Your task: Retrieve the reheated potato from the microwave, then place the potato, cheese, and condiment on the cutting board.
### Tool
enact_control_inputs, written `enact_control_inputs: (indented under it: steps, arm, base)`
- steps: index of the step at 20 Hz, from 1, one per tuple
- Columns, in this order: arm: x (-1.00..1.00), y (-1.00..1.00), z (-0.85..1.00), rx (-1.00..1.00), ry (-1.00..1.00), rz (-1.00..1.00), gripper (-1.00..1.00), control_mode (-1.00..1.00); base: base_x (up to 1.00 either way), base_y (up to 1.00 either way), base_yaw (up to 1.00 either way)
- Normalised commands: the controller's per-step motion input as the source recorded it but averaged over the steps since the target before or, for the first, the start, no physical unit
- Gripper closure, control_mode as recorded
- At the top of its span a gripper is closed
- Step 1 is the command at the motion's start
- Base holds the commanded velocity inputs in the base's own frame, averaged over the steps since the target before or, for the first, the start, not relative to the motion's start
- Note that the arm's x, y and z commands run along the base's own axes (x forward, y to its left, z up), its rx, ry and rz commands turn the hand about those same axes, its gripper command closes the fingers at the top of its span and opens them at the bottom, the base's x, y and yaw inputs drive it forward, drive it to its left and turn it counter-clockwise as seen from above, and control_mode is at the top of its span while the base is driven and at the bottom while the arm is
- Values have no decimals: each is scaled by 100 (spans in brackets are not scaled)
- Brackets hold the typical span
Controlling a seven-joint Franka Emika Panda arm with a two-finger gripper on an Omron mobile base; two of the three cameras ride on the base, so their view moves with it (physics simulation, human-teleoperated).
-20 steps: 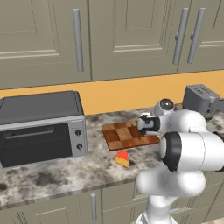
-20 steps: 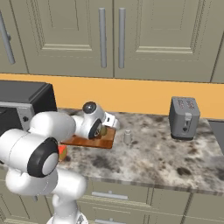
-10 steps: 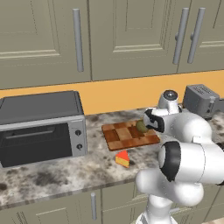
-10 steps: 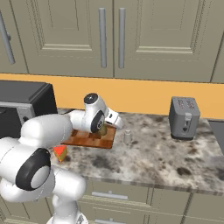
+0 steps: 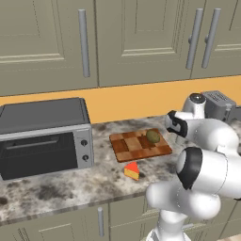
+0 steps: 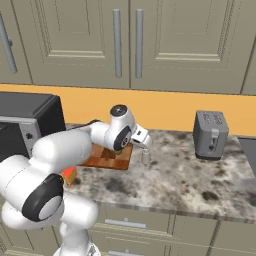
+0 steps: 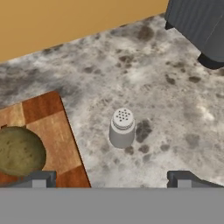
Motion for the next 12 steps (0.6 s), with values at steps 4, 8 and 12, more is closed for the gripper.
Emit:
enact_control_inputs:
  steps: [4,8,12]
  arm:
    - [0,-35,-9,0,0,0,-100,-100]
    - [1,-24,-8,3,0,0,-100,-100]
    - [10,-4,-17,8,0,0,-100,-100]
  base:
    - [0,0,0]
    - [0,0,0]
    - [0,0,0]
